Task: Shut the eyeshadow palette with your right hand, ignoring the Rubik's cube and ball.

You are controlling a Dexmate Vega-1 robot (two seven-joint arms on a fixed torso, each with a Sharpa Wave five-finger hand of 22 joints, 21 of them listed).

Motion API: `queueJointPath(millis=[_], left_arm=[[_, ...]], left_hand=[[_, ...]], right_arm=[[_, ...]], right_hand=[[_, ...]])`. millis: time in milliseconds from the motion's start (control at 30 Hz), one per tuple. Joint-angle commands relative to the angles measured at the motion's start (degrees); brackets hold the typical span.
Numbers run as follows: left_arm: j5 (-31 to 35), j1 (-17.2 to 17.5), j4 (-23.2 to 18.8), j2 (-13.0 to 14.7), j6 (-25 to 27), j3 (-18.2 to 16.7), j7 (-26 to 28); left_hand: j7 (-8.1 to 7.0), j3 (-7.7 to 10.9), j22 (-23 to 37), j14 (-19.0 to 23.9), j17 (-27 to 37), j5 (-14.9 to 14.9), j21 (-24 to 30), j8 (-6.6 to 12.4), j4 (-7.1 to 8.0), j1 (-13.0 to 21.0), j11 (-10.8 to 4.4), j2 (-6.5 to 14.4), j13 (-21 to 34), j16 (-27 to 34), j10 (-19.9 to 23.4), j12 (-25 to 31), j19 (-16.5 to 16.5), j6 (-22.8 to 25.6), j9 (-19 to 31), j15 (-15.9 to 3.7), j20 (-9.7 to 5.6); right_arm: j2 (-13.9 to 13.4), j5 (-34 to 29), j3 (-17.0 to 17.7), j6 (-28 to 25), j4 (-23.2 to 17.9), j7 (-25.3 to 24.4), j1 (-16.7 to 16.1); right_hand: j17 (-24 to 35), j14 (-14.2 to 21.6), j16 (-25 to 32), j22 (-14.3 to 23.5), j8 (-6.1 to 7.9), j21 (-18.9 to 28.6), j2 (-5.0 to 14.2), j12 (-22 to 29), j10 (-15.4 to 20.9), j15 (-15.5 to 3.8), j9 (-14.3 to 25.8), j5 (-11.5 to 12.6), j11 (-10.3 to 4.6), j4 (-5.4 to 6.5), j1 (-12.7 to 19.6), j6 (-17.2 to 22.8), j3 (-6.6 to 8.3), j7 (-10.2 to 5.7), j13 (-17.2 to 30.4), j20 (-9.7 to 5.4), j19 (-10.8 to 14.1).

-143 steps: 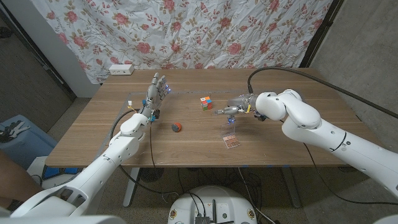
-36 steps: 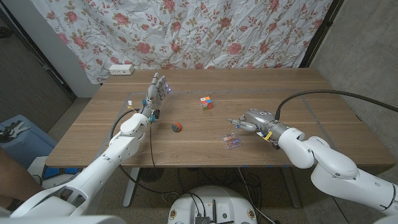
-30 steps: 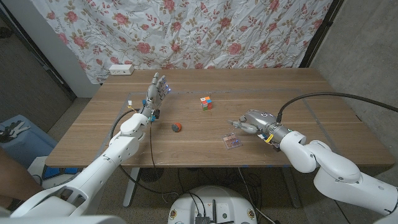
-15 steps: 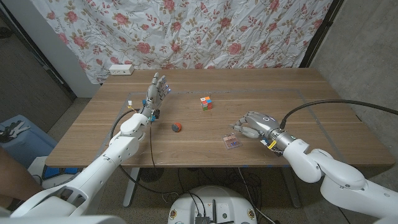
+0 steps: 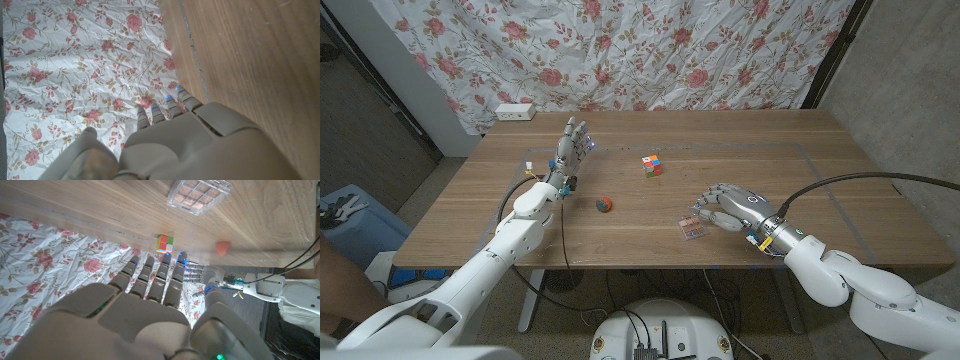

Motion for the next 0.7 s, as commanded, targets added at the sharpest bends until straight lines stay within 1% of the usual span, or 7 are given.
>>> queueJointPath(millis=[33,67,100,167,333,500,700], left_arm=[[0.02,-0.01,0.05,-0.03,-0.05,-0.01,0.06],[-0.01,-0.03,0.08,0.00,-0.05,0.00,-0.07],[-0.02,-0.03,0.09,0.00,-0.06,0.00,-0.08],[0.02,-0.01,0.06,-0.03,-0.06,-0.01,0.05],[0.02,-0.02,0.06,-0.04,-0.05,-0.01,0.06],[-0.01,-0.05,0.11,-0.02,-0.06,0.01,-0.09],[-0.01,-0.05,0.10,-0.01,-0.05,0.01,-0.08]], left_hand=[[-0.41,0.58,0.22,0.20,0.30,0.21,0.25,0.28,-0.11,0.35,-0.49,0.46,0.24,0.34,0.05,0.30,0.43,-0.16,0.24,-1.38,0.11],[-0.41,0.57,0.22,0.22,0.30,0.21,0.24,0.28,-0.11,0.35,-0.48,0.46,0.24,0.35,0.06,0.30,0.42,-0.16,0.24,-1.34,0.07],[-0.40,0.57,0.22,0.19,0.30,0.21,0.23,0.28,-0.11,0.35,-0.48,0.46,0.24,0.33,0.07,0.31,0.39,-0.16,0.24,-1.36,0.09],[-0.40,0.57,0.22,0.21,0.30,0.21,0.24,0.28,-0.12,0.35,-0.53,0.45,0.24,0.34,0.00,0.28,0.41,-0.15,0.24,-1.34,0.06],[-0.40,0.57,0.22,0.23,0.30,0.21,0.24,0.29,-0.11,0.34,-0.47,0.45,0.24,0.35,0.02,0.29,0.41,-0.14,0.24,-1.31,0.03],[-0.40,0.57,0.22,0.22,0.30,0.20,0.26,0.29,-0.11,0.34,-0.45,0.44,0.24,0.35,-0.04,0.27,0.45,-0.12,0.24,-1.35,0.03],[-0.40,0.57,0.22,0.25,0.30,0.20,0.24,0.29,-0.11,0.34,-0.47,0.44,0.24,0.36,0.05,0.30,0.40,-0.12,0.24,-1.32,0.03]], right_arm=[[-0.53,-4.47,-0.43,7.53,5.34,-2.31,1.15],[-0.13,-3.50,-0.33,8.50,5.79,-2.78,1.21],[-0.14,-3.09,-0.35,8.87,5.95,-2.12,1.43],[0.05,-2.86,-0.49,9.53,6.41,-1.44,1.91],[0.52,-3.50,-0.89,10.77,7.38,-0.99,2.68],[0.74,-4.92,-1.47,11.73,8.20,-1.07,2.99],[1.15,-6.15,-2.34,13.05,9.40,-1.73,3.13]], right_hand=[[0.38,-1.14,-0.48,0.33,-0.93,-0.16,0.88,-0.10,-2.01,-1.53,-0.11,-0.34,-0.43,0.34,-1.15,-1.80,0.46,0.16,-0.82,-0.21,-0.08],[0.42,-1.44,-0.63,0.33,-1.34,-0.19,0.83,0.01,-2.26,-1.65,-0.15,-0.41,-0.45,0.54,-1.53,-2.77,0.42,0.29,-1.12,-0.21,-0.14],[0.41,-2.46,-1.14,0.34,-1.67,-0.25,0.67,-0.11,-3.65,-1.28,-0.20,-0.53,-0.67,0.83,-2.18,-3.89,0.35,0.31,-1.73,-0.20,-0.38],[0.45,-4.51,-2.09,0.33,-1.95,-0.65,0.36,-0.17,-5.87,-0.95,-0.26,-0.75,-0.73,1.52,-3.60,-5.68,0.07,0.37,-2.81,0.31,-1.98],[0.49,-7.37,-3.38,0.31,-2.53,-0.98,-0.11,-0.04,-8.57,-0.74,-0.39,-0.71,-1.58,2.19,-5.40,-10.53,-0.27,0.08,-4.43,0.49,-4.46],[0.55,-8.66,-3.92,0.32,-2.43,-1.01,-0.25,-0.04,-9.88,-0.64,-0.45,-0.66,-1.71,2.90,-6.70,-12.29,-0.59,0.09,-5.13,0.35,-5.71],[0.82,-10.46,-4.59,0.35,-2.47,-0.93,-0.31,0.04,-12.13,-0.46,-0.58,-0.48,-1.80,4.67,-9.36,-16.29,-1.24,-0.06,-6.15,0.07,-7.58]])
